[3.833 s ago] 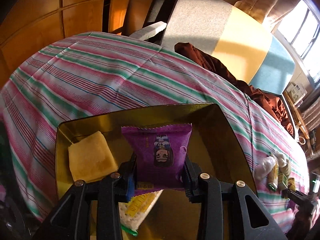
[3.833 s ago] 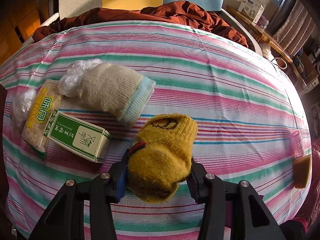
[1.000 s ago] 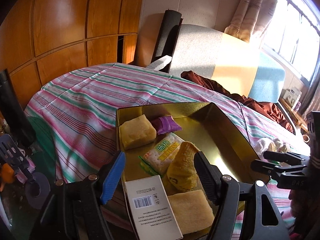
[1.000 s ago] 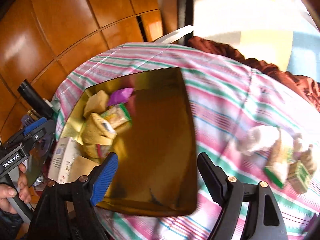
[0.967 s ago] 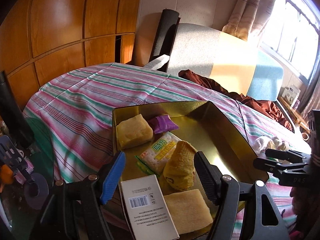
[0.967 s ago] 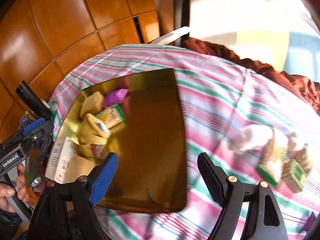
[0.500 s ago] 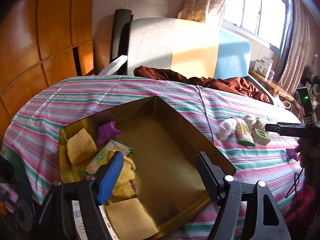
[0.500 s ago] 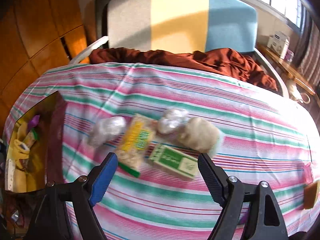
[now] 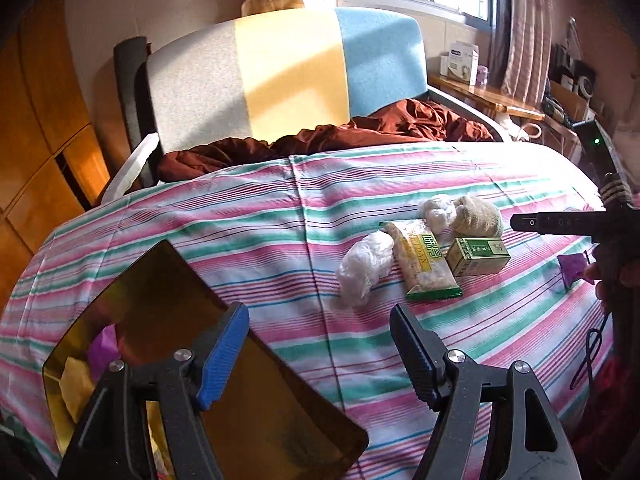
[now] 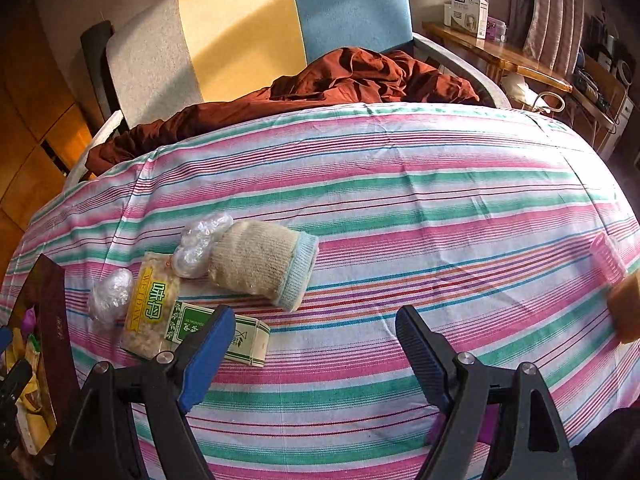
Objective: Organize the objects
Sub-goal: 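Move the left tool to the bed and grasp the clear plastic bag, then hold the clear plastic bag with the left tool while the right tool grasps the green box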
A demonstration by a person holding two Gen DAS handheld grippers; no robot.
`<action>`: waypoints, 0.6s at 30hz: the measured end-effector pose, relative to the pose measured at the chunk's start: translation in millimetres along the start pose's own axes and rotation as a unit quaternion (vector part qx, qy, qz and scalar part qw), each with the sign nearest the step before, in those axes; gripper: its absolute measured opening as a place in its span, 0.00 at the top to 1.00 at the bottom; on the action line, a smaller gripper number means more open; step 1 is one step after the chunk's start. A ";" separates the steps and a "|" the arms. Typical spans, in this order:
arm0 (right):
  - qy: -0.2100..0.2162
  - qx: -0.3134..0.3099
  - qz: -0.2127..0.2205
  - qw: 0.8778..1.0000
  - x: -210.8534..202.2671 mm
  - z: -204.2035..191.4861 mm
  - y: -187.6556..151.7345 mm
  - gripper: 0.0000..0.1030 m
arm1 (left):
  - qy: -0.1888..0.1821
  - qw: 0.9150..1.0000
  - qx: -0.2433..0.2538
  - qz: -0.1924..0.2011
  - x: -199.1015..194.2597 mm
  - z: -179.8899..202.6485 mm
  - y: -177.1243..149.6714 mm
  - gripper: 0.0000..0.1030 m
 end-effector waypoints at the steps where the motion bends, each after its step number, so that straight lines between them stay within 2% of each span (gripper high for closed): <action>1: 0.003 0.002 0.000 1.000 -0.7 0.6 0.2 0.19 | 0.001 1.000 0.008 -0.005 7.1 3.9 7.5 0.29; 7: 0.025 0.028 0.000 0.999 -5.2 11.2 3.4 0.19 | -0.019 0.997 0.018 -0.069 61.0 18.7 45.9 0.39; 15: 0.043 0.044 -0.005 0.998 -4.2 18.3 5.5 0.19 | -0.023 0.992 0.027 -0.118 115.7 35.6 67.4 0.40; 16: 0.043 0.043 -0.004 0.998 -4.4 18.4 5.6 0.19 | -0.021 0.991 0.028 -0.127 121.1 37.4 69.0 0.43; 17: 0.042 0.043 -0.004 0.998 -4.5 18.3 5.5 0.19 | -0.026 0.991 0.023 -0.132 124.4 38.7 71.6 0.58; 18: 0.043 0.043 -0.004 0.998 -4.5 18.2 5.5 0.19 | -0.029 0.989 0.013 -0.142 126.9 38.9 72.9 0.62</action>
Point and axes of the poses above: each gripper's, at about its wrist camera, not at the fingertips, and x roughly the way its jaws point, z to its right, y to its top, the point moved 6 cm from there along x, roughly the way its jaws point, and after that the axes turned 15 degrees about -z, right-handed, at the moved point
